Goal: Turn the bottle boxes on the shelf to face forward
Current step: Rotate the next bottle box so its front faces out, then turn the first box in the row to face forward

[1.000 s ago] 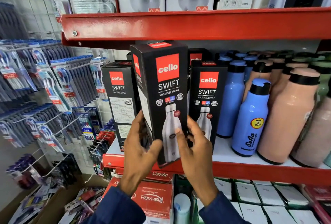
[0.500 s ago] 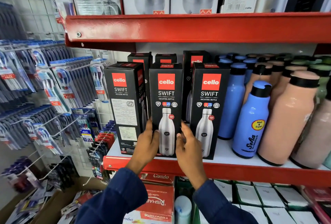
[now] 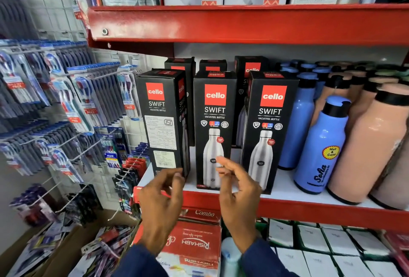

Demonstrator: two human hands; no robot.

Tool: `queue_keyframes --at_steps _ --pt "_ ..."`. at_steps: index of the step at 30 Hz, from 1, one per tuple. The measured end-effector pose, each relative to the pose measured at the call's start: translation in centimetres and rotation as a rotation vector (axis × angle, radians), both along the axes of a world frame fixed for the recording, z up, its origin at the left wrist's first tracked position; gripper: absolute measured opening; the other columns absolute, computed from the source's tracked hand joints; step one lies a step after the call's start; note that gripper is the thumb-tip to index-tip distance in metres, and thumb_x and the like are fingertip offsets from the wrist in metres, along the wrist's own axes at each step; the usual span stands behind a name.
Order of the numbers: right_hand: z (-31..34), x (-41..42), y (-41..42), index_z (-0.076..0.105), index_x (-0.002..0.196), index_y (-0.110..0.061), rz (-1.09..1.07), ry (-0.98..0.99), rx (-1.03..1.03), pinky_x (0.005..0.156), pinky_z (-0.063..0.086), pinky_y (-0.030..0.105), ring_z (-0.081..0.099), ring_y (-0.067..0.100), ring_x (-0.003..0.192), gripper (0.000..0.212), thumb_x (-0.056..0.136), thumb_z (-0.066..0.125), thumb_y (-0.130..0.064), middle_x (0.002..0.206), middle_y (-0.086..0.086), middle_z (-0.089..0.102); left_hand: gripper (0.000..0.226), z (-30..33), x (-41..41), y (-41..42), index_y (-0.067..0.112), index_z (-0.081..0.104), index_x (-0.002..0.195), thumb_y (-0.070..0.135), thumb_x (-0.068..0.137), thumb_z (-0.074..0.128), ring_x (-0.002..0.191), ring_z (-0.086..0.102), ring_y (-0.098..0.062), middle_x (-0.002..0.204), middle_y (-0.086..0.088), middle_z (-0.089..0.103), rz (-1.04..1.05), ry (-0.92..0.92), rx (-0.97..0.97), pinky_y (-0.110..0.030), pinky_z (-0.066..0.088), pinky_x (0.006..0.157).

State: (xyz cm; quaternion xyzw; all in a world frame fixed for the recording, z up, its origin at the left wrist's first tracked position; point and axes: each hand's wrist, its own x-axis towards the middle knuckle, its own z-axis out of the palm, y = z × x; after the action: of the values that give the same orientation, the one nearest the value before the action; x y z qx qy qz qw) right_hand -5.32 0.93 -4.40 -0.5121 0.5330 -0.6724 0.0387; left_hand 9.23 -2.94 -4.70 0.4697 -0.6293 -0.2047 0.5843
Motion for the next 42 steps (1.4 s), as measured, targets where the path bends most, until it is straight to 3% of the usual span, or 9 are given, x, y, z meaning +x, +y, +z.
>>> queue_keyframes --at_steps 7,11,17,23,27,30,33,38,42 --pt "1.4 5.5 -3.3 0.035 0.150 -0.023 0.384 0.005 0.291 0.117 0.031 0.023 0.041 -0.011 0.133 0.054 0.096 0.038 -0.025 0.146 -0.019 0.045 0.066 1.4 2.8 -5.2 0.016 0.042 0.143 0.030 0.079 0.053 0.123 0.053 -0.012 0.139 0.000 0.055 -0.063 0.084 0.136 -0.036 0.041 0.107" --pt "2.1 6.6 -5.0 0.036 0.150 -0.022 0.373 -0.092 0.317 0.121 0.029 0.032 0.037 -0.001 0.141 0.058 0.092 0.033 -0.026 0.155 -0.005 0.041 0.075 1.1 3.9 -7.4 0.028 0.043 0.141 0.026 0.070 0.064 0.121 0.061 -0.012 0.134 0.007 0.062 -0.213 0.082 0.192 -0.050 0.049 0.106" --pt "3.2 8.0 -4.9 0.049 0.142 -0.019 0.438 -0.139 0.210 0.114 0.039 0.028 0.049 -0.002 0.132 0.052 0.092 0.032 -0.022 0.146 -0.002 0.054 0.086 2.0 5.1 -8.2 0.031 0.043 0.136 0.031 0.064 0.091 0.117 0.058 0.000 0.127 0.023 0.058 -0.161 0.105 0.121 -0.034 0.048 0.103" --pt "2.8 8.7 -4.9 0.047 0.142 -0.024 0.212 -0.041 0.100 0.109 0.045 0.029 0.051 -0.002 0.130 0.047 0.096 0.049 -0.017 0.143 -0.008 0.055 0.084 3.1 7.5 -10.1 0.029 0.043 0.139 0.006 0.067 0.079 0.111 0.065 -0.003 0.118 0.022 0.067 -0.333 0.199 0.119 -0.023 0.055 0.094" --pt "2.8 9.1 -6.0 0.039 0.148 -0.018 0.147 0.019 0.167 0.092 0.047 0.005 0.057 -0.020 0.107 0.053 0.097 0.055 -0.023 0.120 -0.010 0.058 0.079 3.6 8.4 -11.4 0.026 0.045 0.142 -0.008 0.073 0.059 0.118 0.063 -0.015 0.128 0.005 0.066 -0.464 0.226 0.159 -0.032 0.055 0.094" --pt "2.5 9.4 -7.3 0.051 0.140 -0.016 0.104 0.061 0.182 0.083 0.057 0.023 0.066 0.001 0.095 0.043 0.097 0.054 -0.021 0.098 -0.011 0.064 0.068 3.7 7.5 -11.8 0.026 0.054 0.134 -0.010 0.077 0.045 0.119 0.063 -0.016 0.127 0.005 0.069 -0.559 0.266 0.208 -0.027 0.056 0.090" --pt "1.8 9.3 -8.7 0.054 0.138 -0.017 0.035 0.044 0.218 0.080 0.057 0.033 0.070 0.014 0.085 0.041 0.097 0.053 -0.017 0.101 0.006 0.076 0.064 2.5 6.8 -12.8 0.032 0.058 0.131 0.000 0.078 0.042 0.125 0.058 -0.024 0.133 -0.002 0.066 -0.577 0.282 0.275 -0.042 0.047 0.105" --pt "0.7 8.9 -9.4 0.052 0.140 -0.018 0.009 0.083 0.265 0.073 0.053 0.025 0.068 0.019 0.081 0.043 0.097 0.051 -0.012 0.095 0.009 0.076 0.060 0.3 6.4 -14.1 0.039 0.055 0.132 0.000 0.089 0.037 0.116 0.059 -0.023 0.125 0.002 0.067 -0.520 0.212 0.356 -0.041 0.048 0.098" --pt "-0.4 8.0 -10.1 0.049 0.142 -0.019 0.006 0.060 0.319 0.056 0.043 0.015 0.062 0.019 0.063 0.045 0.098 0.048 -0.011 0.083 0.013 0.074 0.056 -0.4 5.9 -13.8 0.038 0.044 0.143 0.010 0.094 0.039 0.133 0.052 -0.017 0.143 0.005 0.057 -0.530 0.106 0.314 -0.050 0.041 0.114"
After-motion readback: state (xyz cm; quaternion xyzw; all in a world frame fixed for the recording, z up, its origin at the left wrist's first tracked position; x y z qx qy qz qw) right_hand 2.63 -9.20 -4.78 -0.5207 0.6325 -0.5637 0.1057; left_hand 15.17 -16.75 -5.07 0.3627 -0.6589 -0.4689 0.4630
